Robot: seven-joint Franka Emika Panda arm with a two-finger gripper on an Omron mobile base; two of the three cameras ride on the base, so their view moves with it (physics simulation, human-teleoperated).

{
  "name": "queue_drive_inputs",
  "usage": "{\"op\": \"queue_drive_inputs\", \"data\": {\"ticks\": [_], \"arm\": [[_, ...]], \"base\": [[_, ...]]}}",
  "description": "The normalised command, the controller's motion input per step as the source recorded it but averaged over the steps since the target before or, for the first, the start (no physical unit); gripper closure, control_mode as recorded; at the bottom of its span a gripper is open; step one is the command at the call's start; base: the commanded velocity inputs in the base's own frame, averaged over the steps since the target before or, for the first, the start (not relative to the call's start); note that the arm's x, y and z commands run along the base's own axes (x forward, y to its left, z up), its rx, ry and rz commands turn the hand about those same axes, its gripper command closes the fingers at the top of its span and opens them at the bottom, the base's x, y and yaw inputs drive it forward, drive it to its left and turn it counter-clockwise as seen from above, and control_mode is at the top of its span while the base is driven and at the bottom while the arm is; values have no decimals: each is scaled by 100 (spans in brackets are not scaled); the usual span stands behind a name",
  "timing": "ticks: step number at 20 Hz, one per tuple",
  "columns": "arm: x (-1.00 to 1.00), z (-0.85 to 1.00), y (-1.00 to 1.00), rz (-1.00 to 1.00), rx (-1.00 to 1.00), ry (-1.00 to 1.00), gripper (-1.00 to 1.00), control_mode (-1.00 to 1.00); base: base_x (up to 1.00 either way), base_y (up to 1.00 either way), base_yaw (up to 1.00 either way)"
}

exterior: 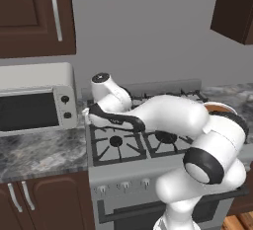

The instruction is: Pick up the sugar cube(s) and place them in the saucepan with hot chocolate.

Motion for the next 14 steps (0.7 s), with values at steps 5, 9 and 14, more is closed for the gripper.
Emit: {"op": "queue_drive_inputs", "data": {"ticks": [5,9,14], "arm": [[0,23,-100,0,2,-3,100,-100],[5,6,-100,-1,7,0,100,-100],[13,18,-100,-3,7,1,100,-100]], "base": [[0,0,0],[0,0,0],[0,0,0]]}}
